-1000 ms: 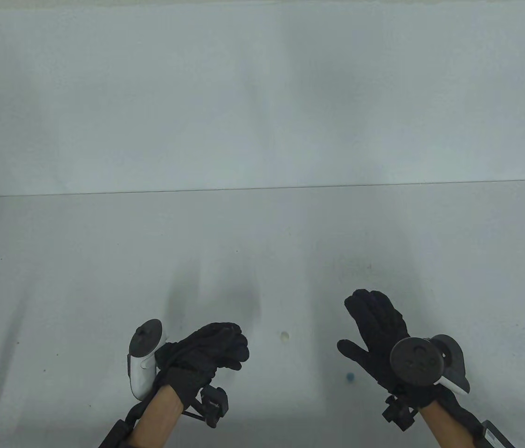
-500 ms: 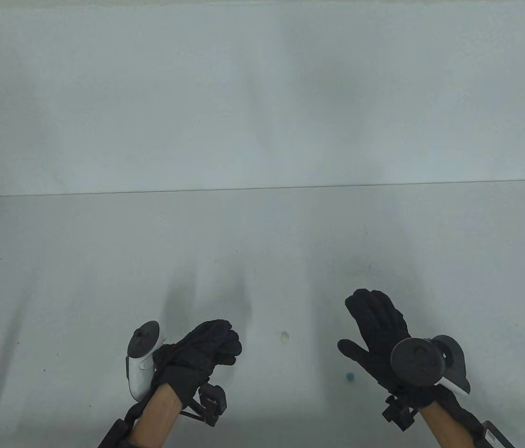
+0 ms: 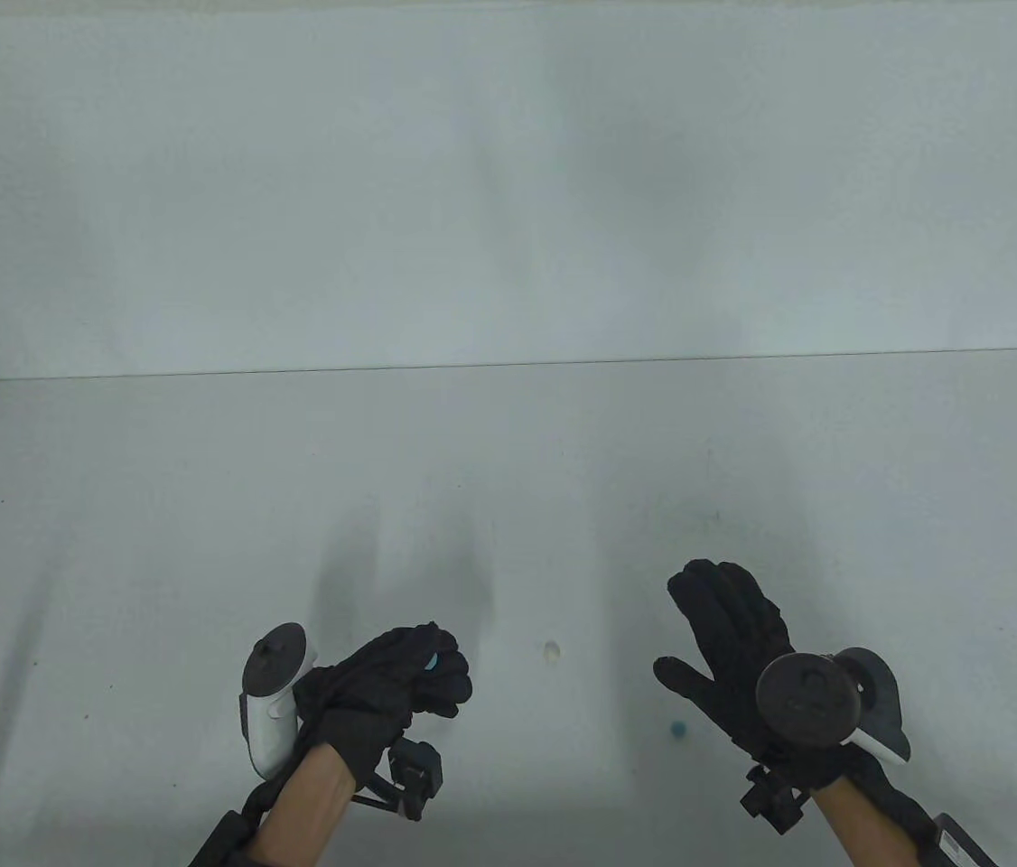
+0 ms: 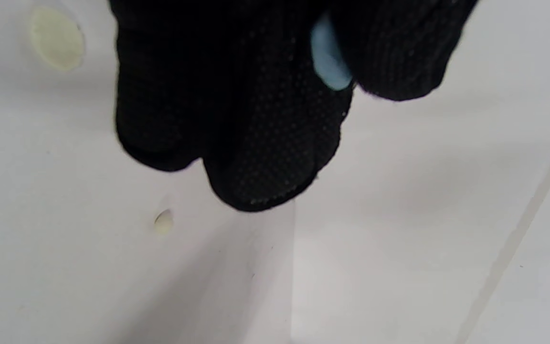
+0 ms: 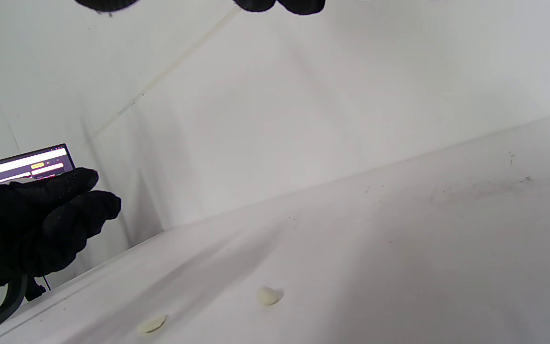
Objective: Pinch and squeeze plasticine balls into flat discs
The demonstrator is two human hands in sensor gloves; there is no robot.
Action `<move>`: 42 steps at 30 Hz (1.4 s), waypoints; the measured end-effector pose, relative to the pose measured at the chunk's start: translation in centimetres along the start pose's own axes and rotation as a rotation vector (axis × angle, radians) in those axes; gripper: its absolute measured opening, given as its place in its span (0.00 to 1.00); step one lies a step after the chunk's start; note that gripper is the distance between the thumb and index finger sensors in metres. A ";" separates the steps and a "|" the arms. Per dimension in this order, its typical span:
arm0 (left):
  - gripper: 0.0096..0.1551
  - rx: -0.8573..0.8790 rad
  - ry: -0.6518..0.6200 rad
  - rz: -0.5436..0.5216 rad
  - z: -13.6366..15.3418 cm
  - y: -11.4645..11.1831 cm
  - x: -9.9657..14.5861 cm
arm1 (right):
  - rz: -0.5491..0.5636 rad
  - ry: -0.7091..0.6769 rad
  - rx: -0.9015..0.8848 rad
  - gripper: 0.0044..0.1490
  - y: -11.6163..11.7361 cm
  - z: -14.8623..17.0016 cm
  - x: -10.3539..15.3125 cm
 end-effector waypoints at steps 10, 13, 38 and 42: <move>0.55 0.131 0.000 0.121 0.8 -0.9 -0.2 | 0.005 -0.004 -0.001 0.51 -0.1 0.0 0.0; 0.51 0.117 0.007 0.110 1.1 -0.8 -0.3 | 0.006 -0.002 0.001 0.51 -0.1 0.0 0.0; 0.42 0.155 -0.007 0.143 0.5 -1.6 -0.3 | 0.005 -0.005 -0.003 0.51 -0.1 -0.1 0.0; 0.31 0.105 -0.015 0.147 0.2 -1.7 -0.4 | 0.003 -0.003 0.000 0.51 -0.1 -0.1 0.0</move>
Point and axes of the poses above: the tracker on the back of each hand, its own z axis roughly to the little-finger side, its own x axis roughly from the fingertips to the wrist, y = z × x, the point moved 4 cm from there along -x, roughly from the wrist to the fingertips, and after that the axes turned 13 degrees about -y, right-handed, at the moved point
